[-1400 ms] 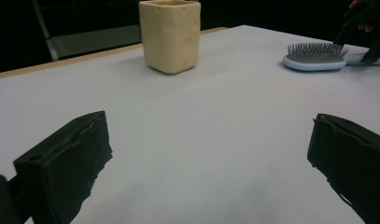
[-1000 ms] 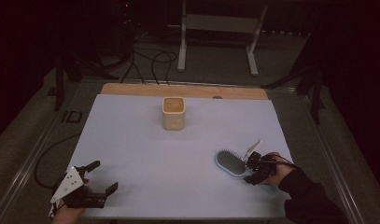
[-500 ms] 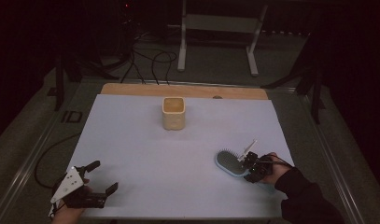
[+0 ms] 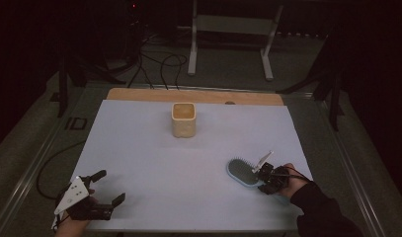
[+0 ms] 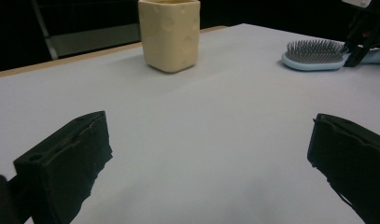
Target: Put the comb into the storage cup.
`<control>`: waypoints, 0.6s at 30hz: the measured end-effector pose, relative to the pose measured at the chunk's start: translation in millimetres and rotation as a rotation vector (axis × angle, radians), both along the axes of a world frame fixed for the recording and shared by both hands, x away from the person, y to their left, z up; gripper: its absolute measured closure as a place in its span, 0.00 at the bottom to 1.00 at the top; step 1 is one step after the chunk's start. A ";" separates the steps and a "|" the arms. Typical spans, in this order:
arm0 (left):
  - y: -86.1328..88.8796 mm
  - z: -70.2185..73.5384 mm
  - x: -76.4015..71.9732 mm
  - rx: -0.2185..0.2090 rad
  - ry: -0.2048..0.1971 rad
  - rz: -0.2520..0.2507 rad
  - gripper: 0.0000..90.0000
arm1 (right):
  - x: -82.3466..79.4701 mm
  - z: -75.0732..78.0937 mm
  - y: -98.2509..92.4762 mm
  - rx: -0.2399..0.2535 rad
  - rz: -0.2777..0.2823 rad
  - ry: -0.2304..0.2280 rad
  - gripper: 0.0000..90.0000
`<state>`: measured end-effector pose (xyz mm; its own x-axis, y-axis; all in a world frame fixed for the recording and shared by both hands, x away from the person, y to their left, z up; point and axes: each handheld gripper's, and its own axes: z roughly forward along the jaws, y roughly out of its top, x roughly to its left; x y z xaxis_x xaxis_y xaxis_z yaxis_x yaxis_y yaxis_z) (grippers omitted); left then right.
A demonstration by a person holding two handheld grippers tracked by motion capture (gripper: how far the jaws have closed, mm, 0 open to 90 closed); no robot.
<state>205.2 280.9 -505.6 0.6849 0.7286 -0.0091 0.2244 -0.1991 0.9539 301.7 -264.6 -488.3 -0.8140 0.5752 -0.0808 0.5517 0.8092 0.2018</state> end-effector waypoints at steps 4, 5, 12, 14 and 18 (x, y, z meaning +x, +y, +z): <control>0.1 0.0 0.1 0.001 0.001 0.000 0.00 | 1.2 -0.3 -0.4 0.028 -0.025 -0.020 0.78; 0.2 0.0 0.2 0.001 0.001 0.000 0.00 | 1.0 0.3 0.1 0.038 -0.035 -0.025 0.78; -0.1 -0.1 -0.1 0.004 -0.001 -0.002 0.00 | 2.3 3.7 5.2 0.119 -0.057 -0.054 0.78; -0.1 0.0 -0.1 0.001 -0.001 -0.002 0.00 | 2.4 4.6 5.9 0.135 -0.067 -0.057 0.78; 0.2 -0.1 0.0 0.000 -0.001 -0.001 0.00 | 3.1 7.8 7.7 0.167 -0.075 -0.081 0.78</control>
